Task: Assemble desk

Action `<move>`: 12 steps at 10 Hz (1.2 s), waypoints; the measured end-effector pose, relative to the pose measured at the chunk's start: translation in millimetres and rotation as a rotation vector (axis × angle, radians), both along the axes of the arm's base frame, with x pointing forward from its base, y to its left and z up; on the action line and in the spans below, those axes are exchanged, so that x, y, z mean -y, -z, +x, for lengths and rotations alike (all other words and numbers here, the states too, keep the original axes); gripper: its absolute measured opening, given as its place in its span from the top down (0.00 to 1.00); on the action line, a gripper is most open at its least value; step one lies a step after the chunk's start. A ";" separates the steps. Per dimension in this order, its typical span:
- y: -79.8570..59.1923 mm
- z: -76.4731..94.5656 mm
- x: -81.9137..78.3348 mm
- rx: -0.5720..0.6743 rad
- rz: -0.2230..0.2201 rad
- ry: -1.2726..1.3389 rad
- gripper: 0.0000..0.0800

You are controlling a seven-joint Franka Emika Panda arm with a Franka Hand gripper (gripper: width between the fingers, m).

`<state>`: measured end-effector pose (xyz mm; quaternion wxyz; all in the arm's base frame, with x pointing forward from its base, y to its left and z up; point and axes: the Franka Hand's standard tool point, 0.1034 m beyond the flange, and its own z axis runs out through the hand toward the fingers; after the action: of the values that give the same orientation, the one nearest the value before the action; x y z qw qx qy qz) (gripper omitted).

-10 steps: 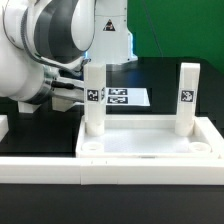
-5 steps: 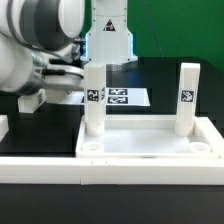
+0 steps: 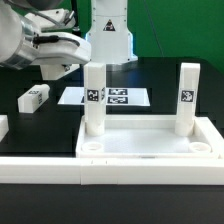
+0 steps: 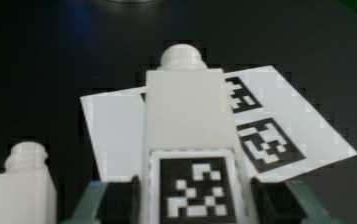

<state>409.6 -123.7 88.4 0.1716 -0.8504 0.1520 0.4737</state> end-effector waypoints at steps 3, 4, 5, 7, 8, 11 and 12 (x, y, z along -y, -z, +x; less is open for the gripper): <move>-5.1 22.7 10.9 0.113 -0.031 -0.017 0.64; -14.5 30.1 10.6 0.169 -0.043 -0.019 0.64; -18.4 36.8 12.5 0.241 -0.062 -0.025 0.64; -25.6 47.7 13.9 0.334 -0.094 -0.028 0.64; -24.2 55.1 16.7 0.411 -0.131 -0.029 0.64; -29.0 65.7 21.4 0.625 -0.193 -0.064 0.64; -39.0 84.0 24.6 0.724 -0.221 -0.095 0.64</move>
Offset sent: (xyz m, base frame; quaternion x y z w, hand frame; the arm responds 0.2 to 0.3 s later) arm 0.0221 -0.0011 0.0272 -0.0038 0.1181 -0.0472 0.9919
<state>493.6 -148.4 127.4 0.0995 -0.9821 0.0921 0.1308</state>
